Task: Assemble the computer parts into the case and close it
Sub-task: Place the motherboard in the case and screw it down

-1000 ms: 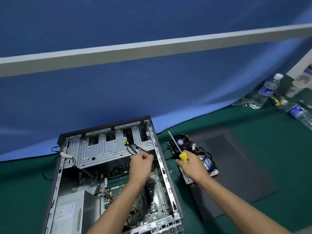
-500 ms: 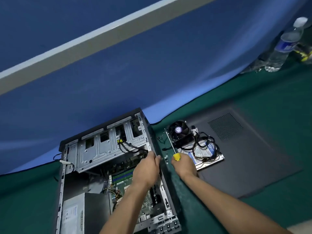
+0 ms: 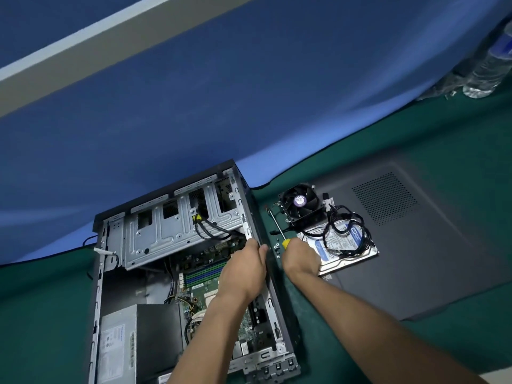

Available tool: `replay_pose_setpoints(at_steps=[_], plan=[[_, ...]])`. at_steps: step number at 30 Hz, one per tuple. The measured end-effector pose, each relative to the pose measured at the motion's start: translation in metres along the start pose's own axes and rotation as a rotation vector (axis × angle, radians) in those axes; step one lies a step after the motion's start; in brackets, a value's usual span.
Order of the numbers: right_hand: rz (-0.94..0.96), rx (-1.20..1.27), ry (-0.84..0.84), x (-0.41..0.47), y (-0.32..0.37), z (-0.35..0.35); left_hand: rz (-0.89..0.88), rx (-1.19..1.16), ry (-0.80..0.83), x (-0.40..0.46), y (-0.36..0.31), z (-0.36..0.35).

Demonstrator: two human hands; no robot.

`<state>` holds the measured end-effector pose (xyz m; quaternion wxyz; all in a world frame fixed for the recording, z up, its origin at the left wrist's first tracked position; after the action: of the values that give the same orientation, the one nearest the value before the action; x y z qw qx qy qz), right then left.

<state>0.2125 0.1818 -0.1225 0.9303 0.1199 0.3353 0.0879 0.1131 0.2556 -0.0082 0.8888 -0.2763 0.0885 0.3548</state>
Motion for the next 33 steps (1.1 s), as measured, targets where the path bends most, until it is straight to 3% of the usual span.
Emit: replay_pose_setpoints(at_steps=[18, 25, 30, 33], plan=[[0.091, -0.102, -0.054, -0.008, 0.002, -0.001, -0.019, 0.032, -0.049, -0.001, -0.001, 0.001], [0.140, 0.232, 0.033, -0.014, -0.011, 0.015, -0.012, 0.115, -0.023, 0.000, -0.006, 0.002], [0.254, 0.624, 0.250, -0.031, 0.004, 0.042, 0.026, 0.203, 0.107, 0.004, -0.010, 0.012], [0.372, 0.725, 0.352, -0.051, 0.027, 0.070, 0.067, -0.021, 0.085, 0.003, -0.015, 0.029]])
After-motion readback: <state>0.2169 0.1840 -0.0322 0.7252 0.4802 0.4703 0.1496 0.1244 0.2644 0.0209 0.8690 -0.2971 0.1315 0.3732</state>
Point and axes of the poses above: each hand's wrist, its own x-axis towards the middle knuckle, its own z-axis out of the back of the hand, y = z × x, the point moved 9 cm from there along x, towards the middle knuckle, and after that the axes turned 8 degrees about -z, right-handed, at the moved point
